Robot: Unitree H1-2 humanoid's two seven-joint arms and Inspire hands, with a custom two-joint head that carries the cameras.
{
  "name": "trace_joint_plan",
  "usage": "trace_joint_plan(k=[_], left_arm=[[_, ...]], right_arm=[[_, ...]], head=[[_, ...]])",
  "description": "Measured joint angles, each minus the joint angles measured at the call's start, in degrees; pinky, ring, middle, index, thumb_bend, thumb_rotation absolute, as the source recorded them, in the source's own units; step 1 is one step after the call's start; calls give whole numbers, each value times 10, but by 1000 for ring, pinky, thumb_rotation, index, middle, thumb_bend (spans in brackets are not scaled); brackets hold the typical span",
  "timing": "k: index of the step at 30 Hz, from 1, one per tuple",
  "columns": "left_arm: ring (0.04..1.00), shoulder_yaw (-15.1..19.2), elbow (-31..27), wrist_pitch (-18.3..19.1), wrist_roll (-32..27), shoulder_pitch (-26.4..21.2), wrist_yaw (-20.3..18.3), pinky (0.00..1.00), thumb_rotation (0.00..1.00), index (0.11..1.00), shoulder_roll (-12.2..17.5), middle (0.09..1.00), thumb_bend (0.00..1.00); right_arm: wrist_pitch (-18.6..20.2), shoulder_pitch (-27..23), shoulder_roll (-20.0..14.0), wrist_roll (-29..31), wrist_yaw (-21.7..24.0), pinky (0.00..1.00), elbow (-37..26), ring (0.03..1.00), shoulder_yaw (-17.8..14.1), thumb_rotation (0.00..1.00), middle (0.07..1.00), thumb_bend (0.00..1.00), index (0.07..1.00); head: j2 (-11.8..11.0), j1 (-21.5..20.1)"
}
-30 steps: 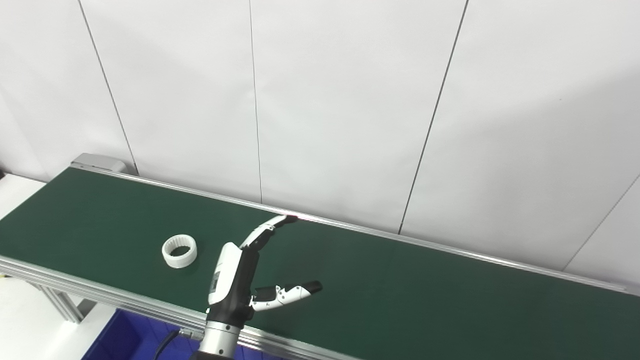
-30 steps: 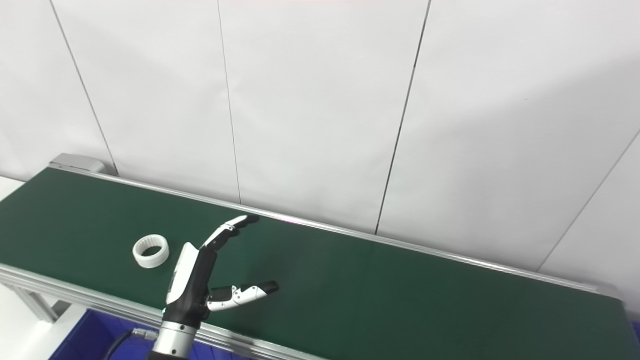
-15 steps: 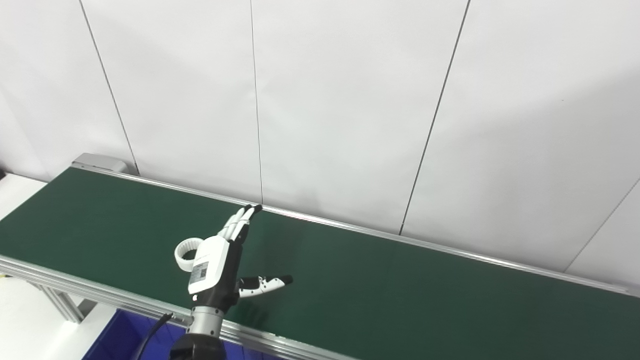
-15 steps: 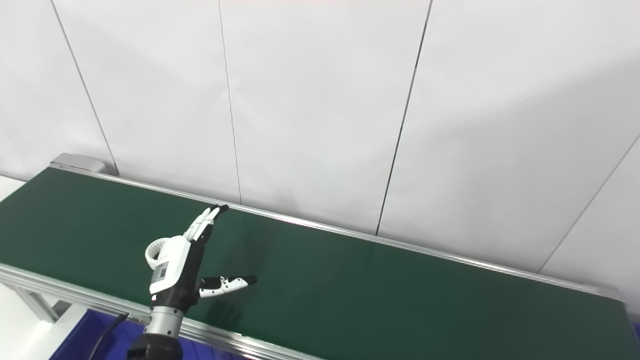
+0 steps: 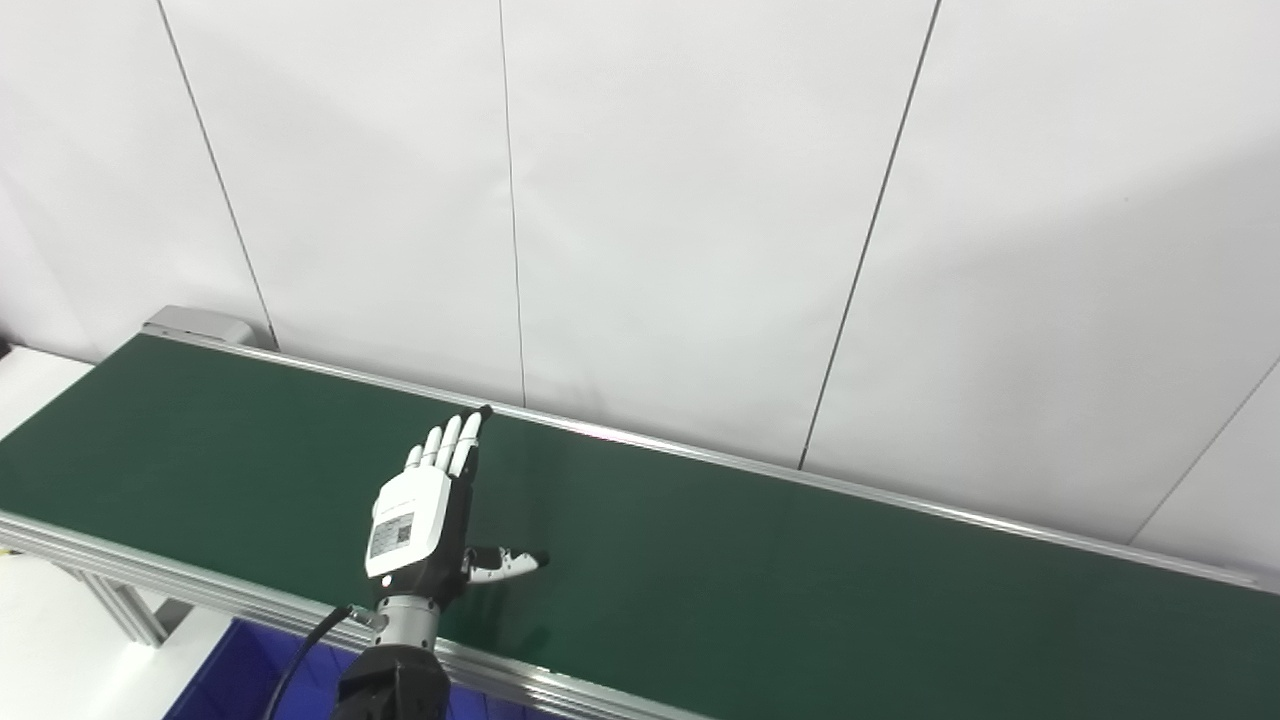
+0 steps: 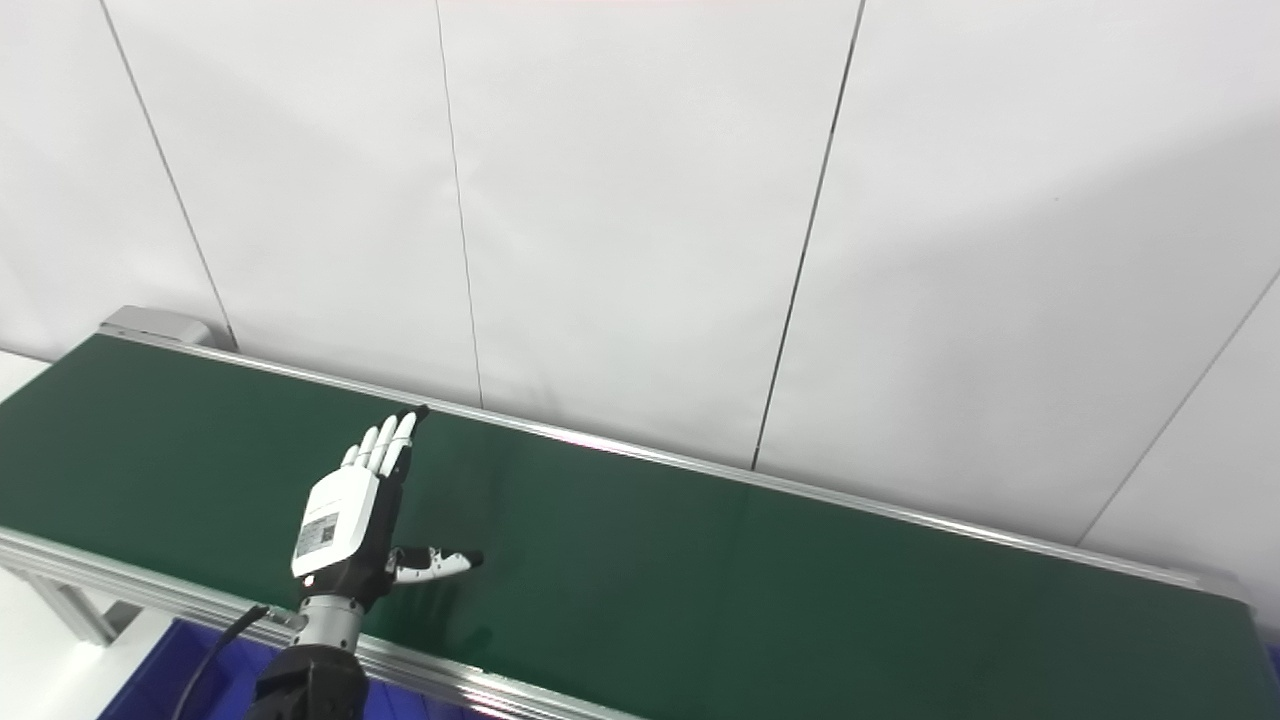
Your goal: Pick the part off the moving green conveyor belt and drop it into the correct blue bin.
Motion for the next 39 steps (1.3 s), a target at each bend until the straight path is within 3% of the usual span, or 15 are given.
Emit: trace_joint_plan(k=[13,30,35,37,39], left_arm=[[1000,-13,58,22,-1,-24,28,1000,52,966,25,1000,807],[972,-25,156,24,-16,-54,71,953,0,943,45,989,765],[900,-32,196,-3,-32,-70,102,817,0,912,46,937,713],[836,-32,211,-21,-49,-74,107,746,0,884,46,894,669],[685,-32,214,-28,-66,-74,106,607,0,807,45,802,601]], right_arm=[[0,2,0,2,0,651,-3,793,1,220,833,966,845],[-1,6,0,0,-1,649,-5,796,1,237,833,961,847],[-1,7,0,1,-1,648,-7,796,1,231,832,957,846],[-1,8,0,1,-1,652,-9,798,1,236,833,958,846],[-1,10,0,1,-1,653,-12,798,1,240,834,960,847]], head=[[4,0],[5,-2],[7,-3],[7,-3],[9,-3]])
